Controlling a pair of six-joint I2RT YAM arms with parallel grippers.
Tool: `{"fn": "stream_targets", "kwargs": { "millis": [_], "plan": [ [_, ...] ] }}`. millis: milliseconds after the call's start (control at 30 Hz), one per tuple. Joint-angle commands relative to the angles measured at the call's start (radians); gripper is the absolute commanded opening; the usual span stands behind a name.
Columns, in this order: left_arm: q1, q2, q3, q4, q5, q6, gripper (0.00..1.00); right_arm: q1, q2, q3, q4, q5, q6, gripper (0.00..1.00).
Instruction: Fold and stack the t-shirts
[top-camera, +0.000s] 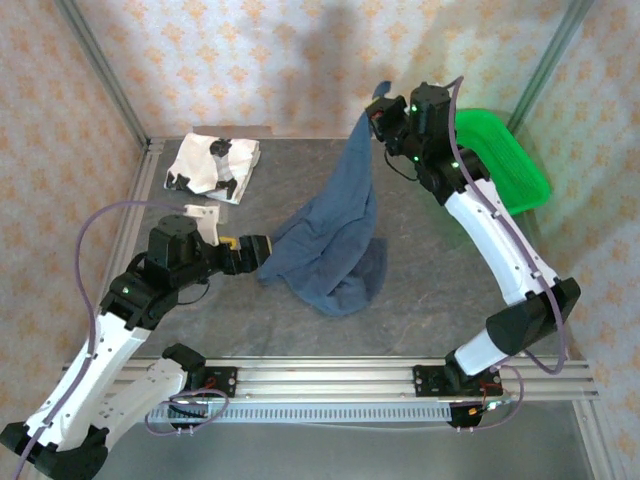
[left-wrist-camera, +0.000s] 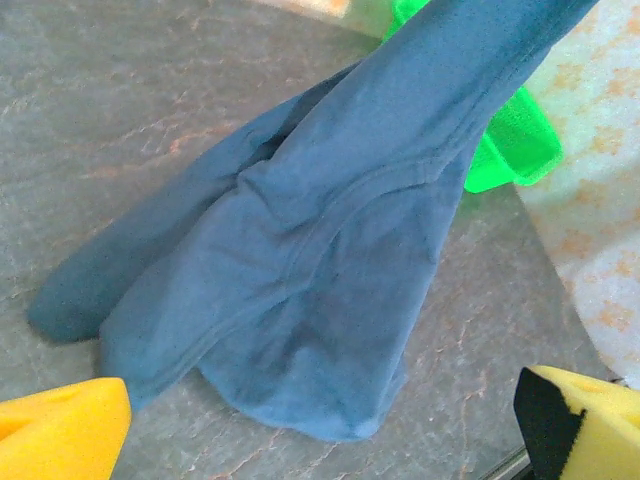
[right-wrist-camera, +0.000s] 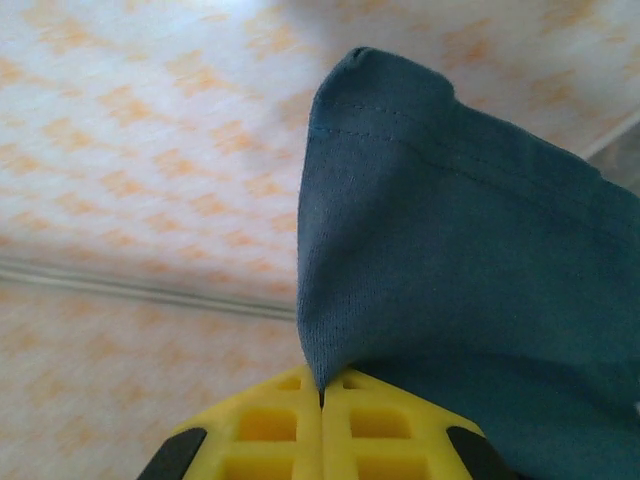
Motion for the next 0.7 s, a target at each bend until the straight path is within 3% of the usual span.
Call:
{"fn": "stream_targets", "kwargs": {
  "millis": [0,233,433,667],
  "plan": [
    [-0.018,0.011,-0.031,-0.025,-0.043,-0.025,1.0,-0.065,-0.064,-0.084,0.048,-0.014,-0.008,0.0],
    [-0.108,0.154,-0.059,-0.084,-0.197,-0.051,1.0,-0.174,-0.103,-0.215,-0.013,-0.03,-0.064,0.0],
    [-0.129,0.189,-0.109,-0.025,-0.232,-0.079,1.0,-0.271,-0.114,-0.313,-0.046,-0.076,-0.092,0.0],
    [-0.128,0.283,-0.114,-0.044,-0.282,-0.024,1.0,-0.295,-0.108,-0.372,-0.061,-0.123,-0.124,0.0]
  ]
}}
